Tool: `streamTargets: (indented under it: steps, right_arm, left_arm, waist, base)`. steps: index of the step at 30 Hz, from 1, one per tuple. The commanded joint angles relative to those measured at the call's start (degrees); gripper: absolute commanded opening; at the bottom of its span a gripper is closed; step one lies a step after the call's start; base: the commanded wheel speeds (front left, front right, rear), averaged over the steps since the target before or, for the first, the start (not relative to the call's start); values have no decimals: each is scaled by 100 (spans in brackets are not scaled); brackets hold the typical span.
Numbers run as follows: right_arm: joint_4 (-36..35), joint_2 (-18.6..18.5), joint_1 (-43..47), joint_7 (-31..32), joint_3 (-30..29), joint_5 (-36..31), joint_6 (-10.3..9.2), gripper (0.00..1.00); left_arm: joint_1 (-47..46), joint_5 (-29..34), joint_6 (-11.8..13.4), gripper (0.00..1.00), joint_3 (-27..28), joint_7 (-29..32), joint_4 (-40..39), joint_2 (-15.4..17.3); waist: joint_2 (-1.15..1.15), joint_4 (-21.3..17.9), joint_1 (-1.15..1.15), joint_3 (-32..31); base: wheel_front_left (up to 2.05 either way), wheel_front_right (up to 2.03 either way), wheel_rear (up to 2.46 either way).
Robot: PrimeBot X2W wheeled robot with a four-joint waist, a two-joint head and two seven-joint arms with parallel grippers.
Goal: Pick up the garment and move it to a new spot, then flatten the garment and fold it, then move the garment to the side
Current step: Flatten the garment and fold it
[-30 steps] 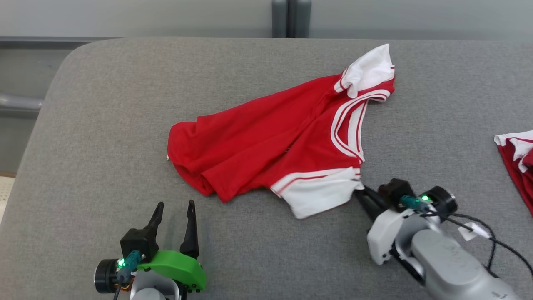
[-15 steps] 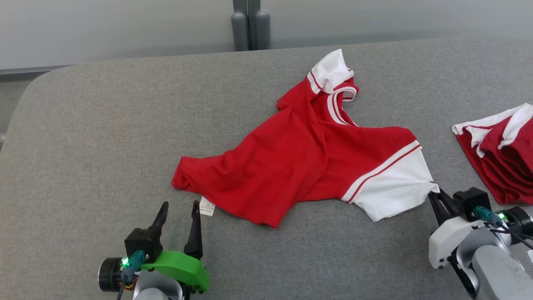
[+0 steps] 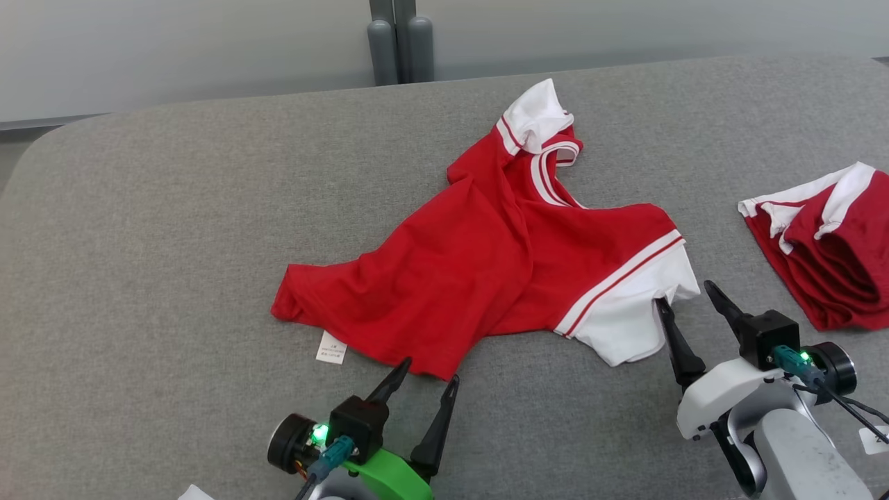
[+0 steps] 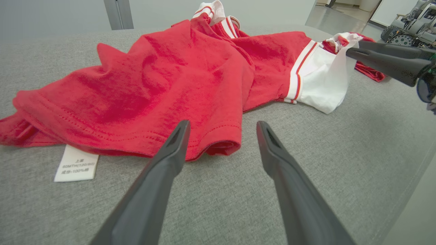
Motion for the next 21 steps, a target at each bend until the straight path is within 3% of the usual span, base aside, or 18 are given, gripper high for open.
streamTargets:
  steps: [1, 11, 12, 13, 14, 15, 19, 21]
  right_arm:
    - [-50, 36, 55, 0, 17, 16, -10, 100]
    - [-211, 200, -146, 0, 197, 131, -10, 100]
    - [-218, 206, -139, 1, 195, 139, -10, 100]
    - [-243, 217, -131, 0, 179, 146, -10, 100]
    - [-245, 225, -120, 0, 166, 156, -10, 100]
    - [-254, 232, -105, 0, 140, 166, -10, 100]
    - [-299, 241, -85, 0, 34, 189, -10, 100]
    - [-336, 286, -109, 0, -36, 200, -10, 100]
  left_arm:
    - [-129, 27, -12, 100, -58, -1, 73, 30]
    - [-460, 30, 335, 100, -159, -1, 664, 29]
    - [-472, 38, 354, 91, -154, -1, 675, 30]
    - [-488, 25, 347, 47, -153, -1, 699, 30]
    - [-508, 2, 340, 31, -135, 0, 719, 29]
    - [-523, -44, 340, 0, -90, -1, 755, 32]
    - [-654, -74, 398, 0, 208, 0, 474, 30]
    - [-843, 93, 467, 0, 618, 0, 75, 32]
  waist:
    - [0, -70, 0, 6]
    - [0, -423, 0, 139]
    - [0, -437, 0, 146]
    - [0, -452, 0, 154]
    - [0, -461, 0, 157]
    - [0, -466, 0, 157]
    - [0, -433, 0, 149]
    - [0, -388, 0, 168]
  base:
    - [0, 0, 0]
    - [0, 0, 0]
    - [0, 0, 0]
    - [0, 0, 0]
    - [0, 0, 0]
    - [0, 0, 0]
    - [0, 0, 0]
    - [0, 0, 0]
